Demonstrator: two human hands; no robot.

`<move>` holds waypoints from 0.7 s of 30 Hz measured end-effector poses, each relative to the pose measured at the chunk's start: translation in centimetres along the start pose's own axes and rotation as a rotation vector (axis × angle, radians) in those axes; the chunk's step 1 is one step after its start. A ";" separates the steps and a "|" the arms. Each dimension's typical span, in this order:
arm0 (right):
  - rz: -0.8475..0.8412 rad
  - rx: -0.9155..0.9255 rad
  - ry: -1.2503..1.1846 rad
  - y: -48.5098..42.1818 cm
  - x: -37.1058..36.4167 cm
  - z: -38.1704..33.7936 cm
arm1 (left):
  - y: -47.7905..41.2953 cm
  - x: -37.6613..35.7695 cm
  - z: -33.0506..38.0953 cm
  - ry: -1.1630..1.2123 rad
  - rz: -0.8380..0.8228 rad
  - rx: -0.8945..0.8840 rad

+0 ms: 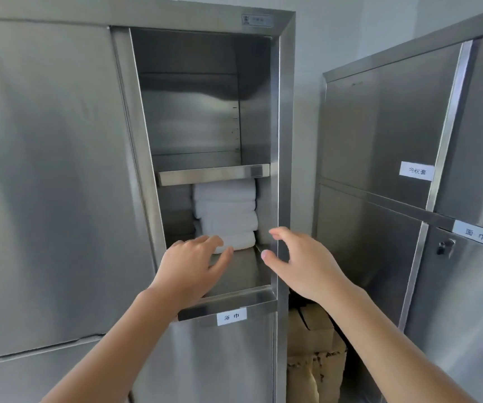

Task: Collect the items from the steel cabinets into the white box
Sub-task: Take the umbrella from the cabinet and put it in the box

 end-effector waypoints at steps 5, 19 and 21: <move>-0.046 0.116 -0.115 -5.7 -5.4 2.2 | -2.1 -2.8 -2.3 -0.137 0.013 0.095; -0.168 0.427 -0.288 -14.7 -11.0 1.2 | -3.8 -2.9 -5.1 -0.332 0.009 0.406; -0.161 0.436 -0.299 -15.4 -11.1 0.3 | -3.6 -2.1 -5.7 -0.354 0.025 0.412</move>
Point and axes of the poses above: each hand's wrist, its own y-axis away from the middle knuckle, its own x-axis out of the back of the hand, z = x × y, the point moved 1 cm from there along -y, towards the middle knuckle, and after that the axes turned 10 degrees about z, right-handed, at the moved point
